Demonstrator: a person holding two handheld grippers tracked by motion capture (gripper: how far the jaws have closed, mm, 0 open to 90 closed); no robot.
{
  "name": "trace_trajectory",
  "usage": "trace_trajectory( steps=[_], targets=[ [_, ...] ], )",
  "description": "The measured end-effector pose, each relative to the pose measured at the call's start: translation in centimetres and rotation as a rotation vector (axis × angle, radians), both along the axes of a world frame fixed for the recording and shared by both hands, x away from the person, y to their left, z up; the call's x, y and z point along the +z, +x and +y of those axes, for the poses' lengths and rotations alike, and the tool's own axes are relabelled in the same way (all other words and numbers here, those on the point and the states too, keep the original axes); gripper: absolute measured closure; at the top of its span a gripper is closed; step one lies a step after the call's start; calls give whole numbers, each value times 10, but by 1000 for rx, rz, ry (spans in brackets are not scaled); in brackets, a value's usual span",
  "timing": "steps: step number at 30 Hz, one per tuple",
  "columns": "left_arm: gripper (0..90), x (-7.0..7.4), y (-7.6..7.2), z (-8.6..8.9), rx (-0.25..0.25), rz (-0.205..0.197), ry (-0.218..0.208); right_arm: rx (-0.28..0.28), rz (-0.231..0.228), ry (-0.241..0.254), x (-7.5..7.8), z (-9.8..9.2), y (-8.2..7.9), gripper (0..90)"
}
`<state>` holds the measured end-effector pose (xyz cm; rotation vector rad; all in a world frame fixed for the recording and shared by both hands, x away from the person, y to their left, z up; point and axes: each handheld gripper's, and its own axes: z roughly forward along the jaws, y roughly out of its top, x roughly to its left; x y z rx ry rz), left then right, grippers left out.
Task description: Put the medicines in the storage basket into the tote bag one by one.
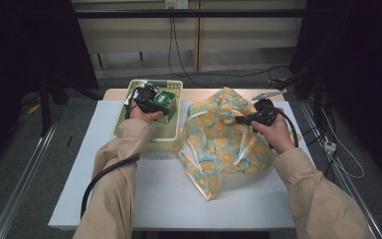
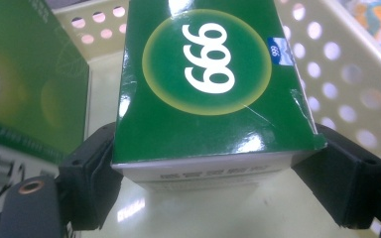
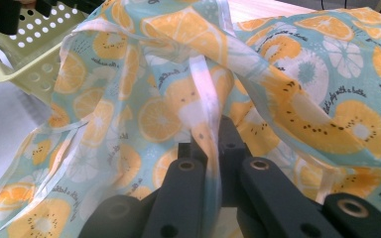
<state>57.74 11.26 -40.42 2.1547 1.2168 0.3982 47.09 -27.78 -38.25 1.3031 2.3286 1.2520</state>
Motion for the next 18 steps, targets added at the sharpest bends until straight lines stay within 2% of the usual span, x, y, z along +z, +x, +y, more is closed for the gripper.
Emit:
trace_trajectory(
  steps=[2,7,10,13,18],
  targets=[
    [164,4,-3,3,-4,1,7,2,-2,0,1,1,0,900],
    [166,15,-10,6,-22,-9,-19,-3,-4,-1,1,1,-1,900],
    [167,23,-14,9,-31,-11,-14,-8,-2,-1,1,0,-2,900],
    [167,32,-18,13,-24,-23,-35,-14,-2,-4,2,-1,-2,900],
    [167,47,-26,21,-44,-28,-52,-18,-1,-8,2,0,-2,900]
  ],
)
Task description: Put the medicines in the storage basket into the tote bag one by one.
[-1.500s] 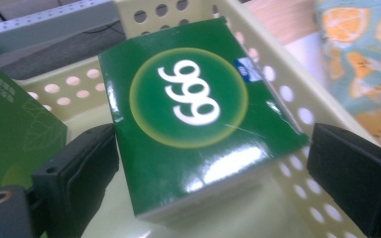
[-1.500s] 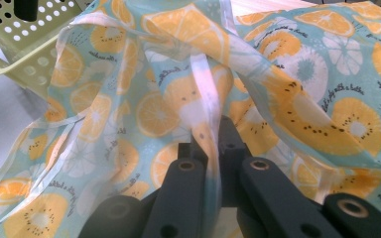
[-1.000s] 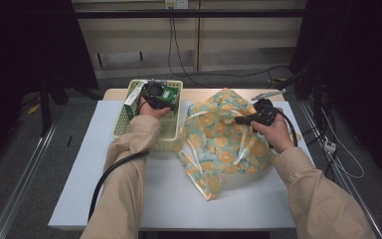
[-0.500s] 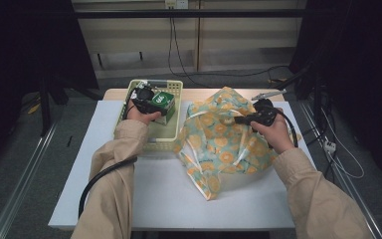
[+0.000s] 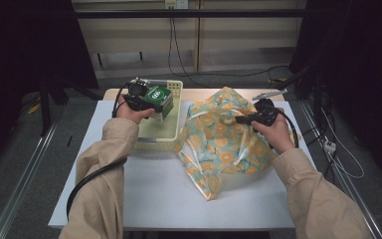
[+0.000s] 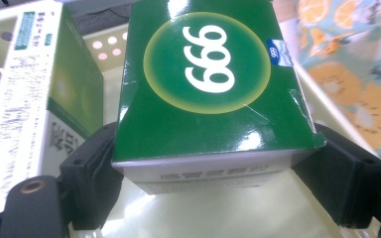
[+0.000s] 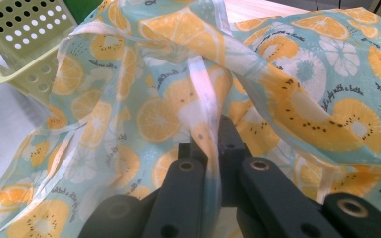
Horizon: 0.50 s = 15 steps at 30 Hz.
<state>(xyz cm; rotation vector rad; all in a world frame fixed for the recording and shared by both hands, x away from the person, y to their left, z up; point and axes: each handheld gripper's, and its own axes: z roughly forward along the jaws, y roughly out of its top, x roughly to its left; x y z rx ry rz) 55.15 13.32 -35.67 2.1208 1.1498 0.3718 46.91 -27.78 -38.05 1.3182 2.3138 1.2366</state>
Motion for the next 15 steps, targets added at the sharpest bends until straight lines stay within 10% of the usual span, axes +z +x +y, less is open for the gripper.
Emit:
trace_trajectory(
  steps=[15],
  targets=[
    [166,49,-37,-8,-153,-12,-8,-1,-3,-11,0,5,0,900]
  ],
)
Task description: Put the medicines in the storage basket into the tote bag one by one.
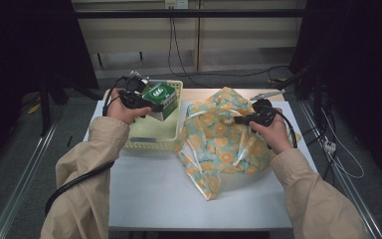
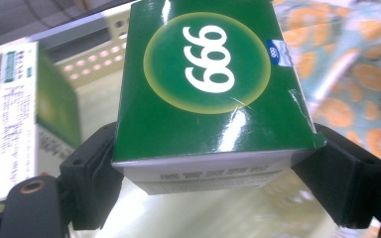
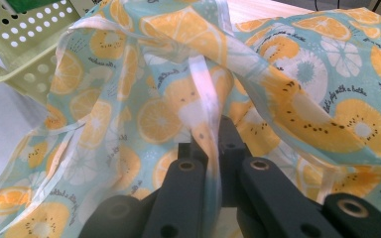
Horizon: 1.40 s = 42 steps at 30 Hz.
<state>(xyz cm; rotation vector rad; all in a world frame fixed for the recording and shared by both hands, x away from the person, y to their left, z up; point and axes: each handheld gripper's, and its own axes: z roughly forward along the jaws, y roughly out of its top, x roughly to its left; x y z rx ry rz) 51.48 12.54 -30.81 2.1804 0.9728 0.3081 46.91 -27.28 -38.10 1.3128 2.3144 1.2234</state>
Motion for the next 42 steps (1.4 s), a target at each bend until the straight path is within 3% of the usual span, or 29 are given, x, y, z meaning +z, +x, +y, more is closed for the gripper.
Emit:
trace_trajectory(
  steps=[6,7,15,18,20,21,22,26,28,29,30,35,42],
  targets=[
    [166,12,-18,-18,-89,-16,-22,-9,0,-1,1,-2,0,900],
    [166,14,-20,-21,-114,-17,-10,-11,0,-3,1,-2,0,900],
    [166,15,-45,-56,-245,-21,-32,-16,-2,5,2,-5,0,900],
    [165,8,-50,-66,-271,-12,-51,-14,-5,4,3,-5,0,900],
    [165,3,-52,-73,-296,-15,-40,-13,-6,4,4,-5,-1,900],
    [165,0,-54,-77,-284,-30,-2,-12,-9,9,5,-5,-1,900],
    [165,-5,-54,-81,-311,-13,-34,-15,-11,13,7,-6,-1,900],
    [165,-17,-57,-95,-338,-1,-34,-20,-16,11,10,-7,-2,900],
    [165,-24,-58,-103,-347,-13,-11,-18,-19,7,12,-7,-2,900],
    [165,-27,-60,-108,-326,-23,16,-18,-22,6,12,-7,-2,900],
    [165,-32,-58,-111,-354,0,-21,-18,-22,9,13,-7,-2,900],
    [165,-46,-57,-129,-370,-4,-9,-13,-29,6,16,-6,-4,900],
    [165,-62,-50,-155,-368,21,7,-16,-31,6,18,-7,-3,900]
  ],
)
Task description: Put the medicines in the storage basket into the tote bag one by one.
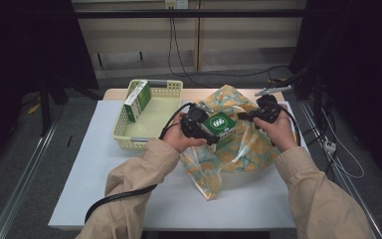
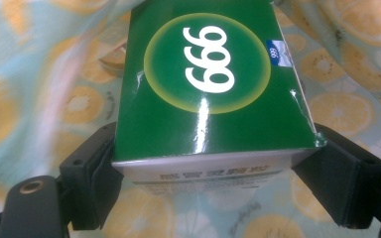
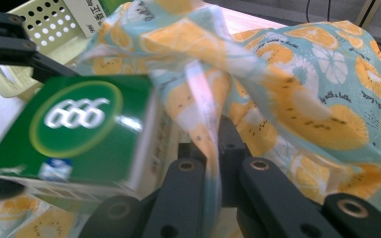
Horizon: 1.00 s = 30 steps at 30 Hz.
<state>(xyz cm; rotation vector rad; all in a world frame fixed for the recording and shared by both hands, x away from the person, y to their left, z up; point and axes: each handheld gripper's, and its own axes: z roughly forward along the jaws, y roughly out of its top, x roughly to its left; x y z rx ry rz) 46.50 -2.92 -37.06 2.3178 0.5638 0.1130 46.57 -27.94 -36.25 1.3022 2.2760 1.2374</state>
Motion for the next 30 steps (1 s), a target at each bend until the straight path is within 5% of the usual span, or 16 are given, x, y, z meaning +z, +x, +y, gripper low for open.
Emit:
trace_trajectory(
  steps=[13,14,15,19,24,26,30],
  targets=[
    [164,-29,11,-32,22,9,35,6,2,1,0,1,0,900],
    [164,-29,11,-34,36,-19,83,6,3,-1,0,2,0,900],
    [164,-32,14,-36,31,6,34,7,3,0,0,2,0,900],
    [163,-37,23,-45,46,3,17,10,4,0,0,3,0,900],
    [162,-39,36,-53,41,-22,43,10,4,7,0,3,0,900],
    [162,-39,41,-56,85,-41,59,9,3,8,0,2,0,900],
    [161,-43,55,-58,110,-29,18,5,5,12,0,1,2,900]
  ],
)
